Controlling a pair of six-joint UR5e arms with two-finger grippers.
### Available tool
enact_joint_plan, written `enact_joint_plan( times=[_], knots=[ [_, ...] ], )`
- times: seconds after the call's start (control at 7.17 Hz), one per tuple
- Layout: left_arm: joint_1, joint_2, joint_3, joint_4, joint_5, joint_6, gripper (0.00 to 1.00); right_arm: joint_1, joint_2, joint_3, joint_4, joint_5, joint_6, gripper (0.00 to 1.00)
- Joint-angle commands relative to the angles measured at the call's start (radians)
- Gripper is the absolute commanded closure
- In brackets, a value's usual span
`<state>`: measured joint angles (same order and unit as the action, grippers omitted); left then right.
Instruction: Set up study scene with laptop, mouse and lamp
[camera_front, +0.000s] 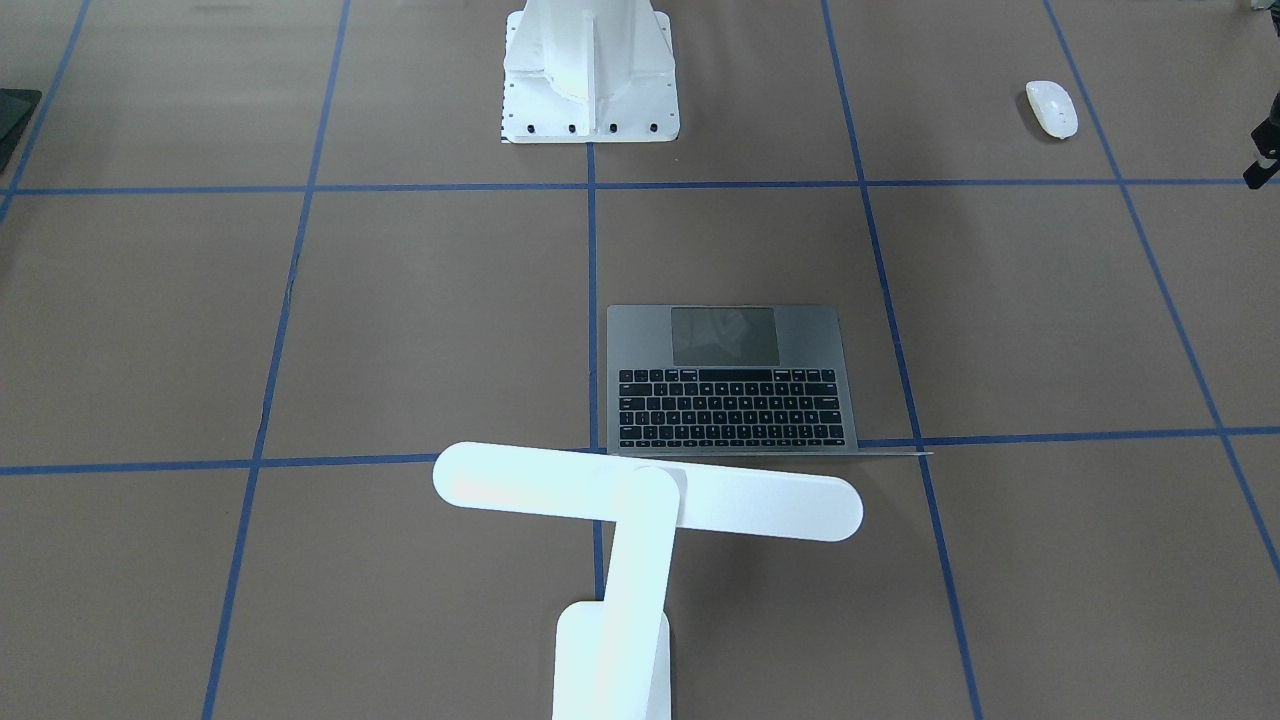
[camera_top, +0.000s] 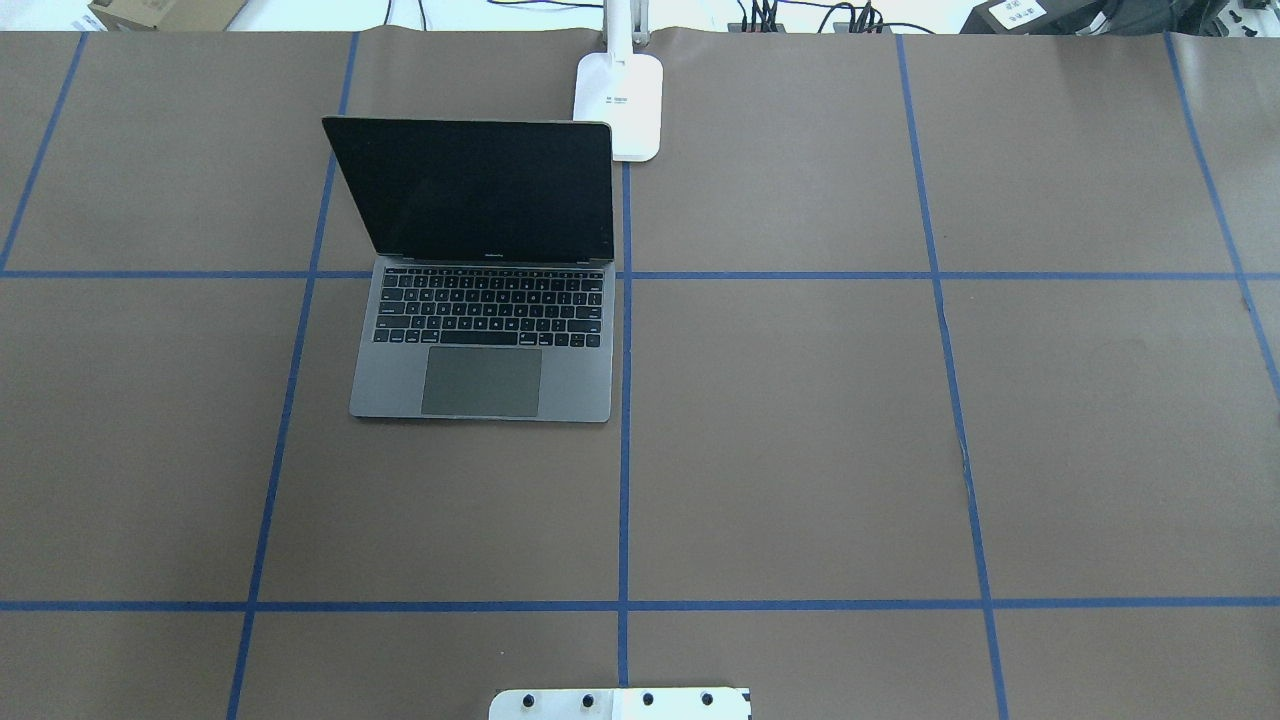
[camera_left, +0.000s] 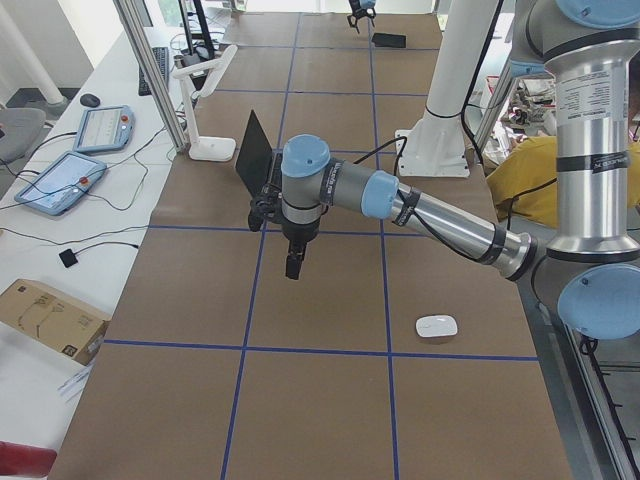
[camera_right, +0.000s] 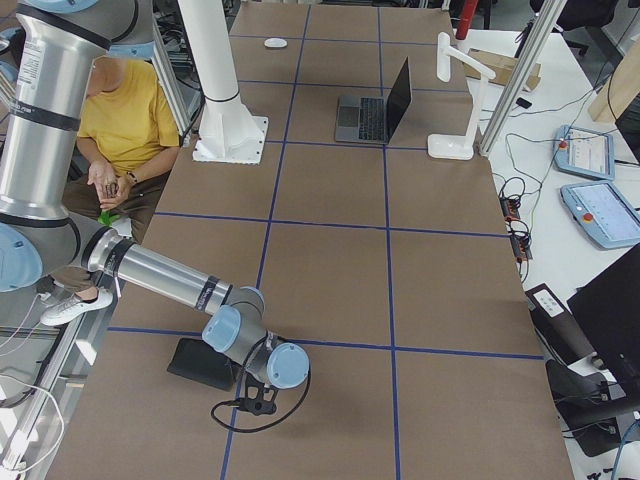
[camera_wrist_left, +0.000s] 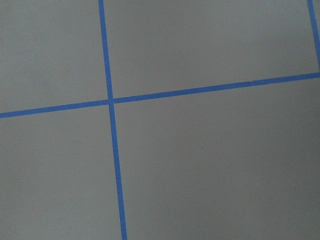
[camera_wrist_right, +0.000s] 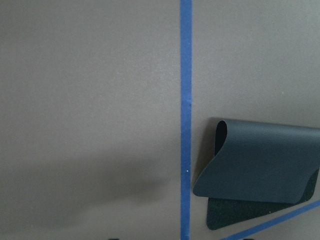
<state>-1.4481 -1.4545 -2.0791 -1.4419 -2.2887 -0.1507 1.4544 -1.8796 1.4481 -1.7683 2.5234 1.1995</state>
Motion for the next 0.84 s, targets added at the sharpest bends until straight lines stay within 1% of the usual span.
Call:
enact_joint_plan(
  times=[0.0,0.14,0.28,0.7],
  knots=[
    [0.0,-0.001,0.001,0.0,0.0,0.0,0.0,-0.005,-0.03,-0.012,-0.003,-0.089,-0.029,0.11],
    [0.0,-0.001,-0.001,0.0,0.0,0.0,0.0,-0.005,-0.027,-0.061,0.0,-0.09,-0.031,0.07],
    [0.0,-0.001,-0.001,0.0,0.0,0.0,0.0,-0.005,-0.026,-0.072,0.0,-0.089,-0.028,0.04],
    [0.0,-0.001,-0.001,0.0,0.0,0.0,0.0,-0.005,-0.03,-0.078,-0.003,-0.069,-0.02,0.04]
  ],
)
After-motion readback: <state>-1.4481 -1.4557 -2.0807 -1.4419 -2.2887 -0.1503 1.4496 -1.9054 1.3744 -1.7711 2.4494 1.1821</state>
